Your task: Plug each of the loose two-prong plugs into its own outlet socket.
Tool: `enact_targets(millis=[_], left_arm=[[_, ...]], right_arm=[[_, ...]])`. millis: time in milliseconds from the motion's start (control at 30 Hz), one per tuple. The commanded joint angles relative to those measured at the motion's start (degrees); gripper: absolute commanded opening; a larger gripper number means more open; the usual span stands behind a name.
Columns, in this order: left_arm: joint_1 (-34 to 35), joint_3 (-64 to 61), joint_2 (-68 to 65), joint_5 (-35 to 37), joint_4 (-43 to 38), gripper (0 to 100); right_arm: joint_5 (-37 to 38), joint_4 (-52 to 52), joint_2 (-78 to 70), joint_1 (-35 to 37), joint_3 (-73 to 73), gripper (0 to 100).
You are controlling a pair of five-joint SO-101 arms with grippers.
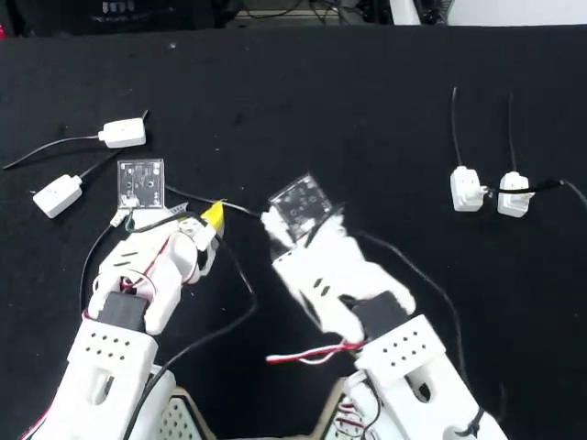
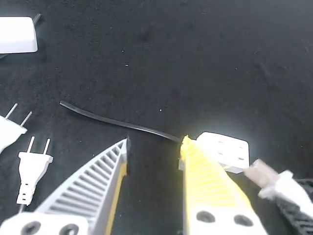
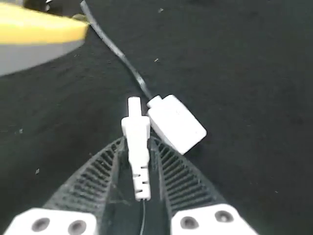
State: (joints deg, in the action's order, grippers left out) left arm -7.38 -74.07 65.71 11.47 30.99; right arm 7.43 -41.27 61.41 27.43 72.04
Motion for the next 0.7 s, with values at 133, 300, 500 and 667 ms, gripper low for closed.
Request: enact_targets(millis=[133,300,500,667], left_arm=[[1.6,3.9,0.0,0.6,0.2,18],[3.6,4.0,-1.3,0.6,0.2,18],[3.7,11.6,-18.1,0.3,0.2,18],[3.5,24.3,-38.8,0.3,0.2,18]], right_arm=[[-3.4,-2.4,-3.7,-5.8,-5.6,1.1],[-7.8,-6.0,-17.2,-6.3,-14.5,1.1],[-8.7,-6.2,-28.2,-6.5,-18.7,1.1],[-8.7,-6.2,-30.7,-6.5,-18.8,1.1]])
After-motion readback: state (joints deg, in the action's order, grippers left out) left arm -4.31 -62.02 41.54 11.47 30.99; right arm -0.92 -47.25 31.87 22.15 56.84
